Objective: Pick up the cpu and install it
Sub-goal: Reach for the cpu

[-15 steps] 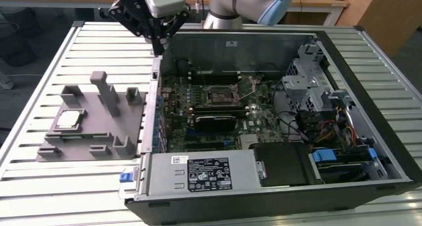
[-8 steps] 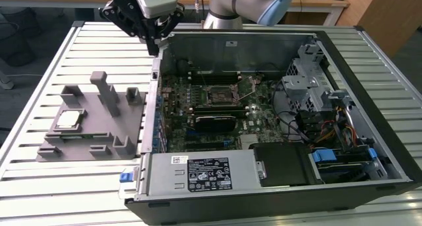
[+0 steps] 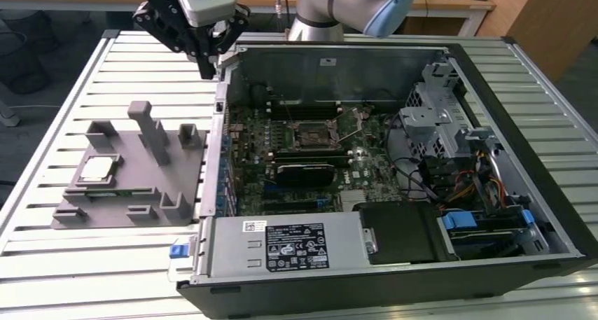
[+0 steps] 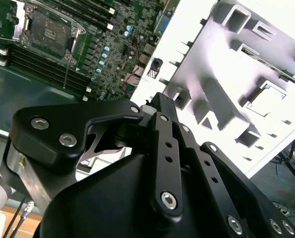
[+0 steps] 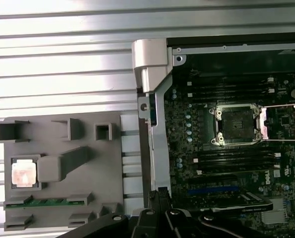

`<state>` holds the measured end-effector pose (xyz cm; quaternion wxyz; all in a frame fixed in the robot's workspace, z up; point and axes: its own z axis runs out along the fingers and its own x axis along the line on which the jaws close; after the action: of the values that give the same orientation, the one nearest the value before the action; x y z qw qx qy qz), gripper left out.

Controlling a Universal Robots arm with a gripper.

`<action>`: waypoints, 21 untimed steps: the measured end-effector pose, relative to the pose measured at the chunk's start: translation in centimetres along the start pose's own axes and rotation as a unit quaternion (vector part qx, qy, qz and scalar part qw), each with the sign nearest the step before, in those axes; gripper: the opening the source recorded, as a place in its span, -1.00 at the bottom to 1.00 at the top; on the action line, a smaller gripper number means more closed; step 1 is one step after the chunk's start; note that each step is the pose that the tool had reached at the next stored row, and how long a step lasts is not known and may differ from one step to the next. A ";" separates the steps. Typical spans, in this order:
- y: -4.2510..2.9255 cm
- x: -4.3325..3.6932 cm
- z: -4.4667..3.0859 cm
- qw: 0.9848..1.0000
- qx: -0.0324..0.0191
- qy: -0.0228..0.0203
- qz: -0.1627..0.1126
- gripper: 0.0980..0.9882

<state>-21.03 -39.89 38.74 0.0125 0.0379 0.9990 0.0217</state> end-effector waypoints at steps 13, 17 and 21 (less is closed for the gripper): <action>-0.25 3.20 0.06 1.000 0.000 0.000 0.000 -0.98; -0.35 4.55 0.04 1.000 0.000 0.000 0.000 -0.98; -0.44 5.71 0.04 1.000 0.000 0.000 0.000 -0.98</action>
<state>-26.75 -39.89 38.55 0.0124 0.0379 0.9990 0.0217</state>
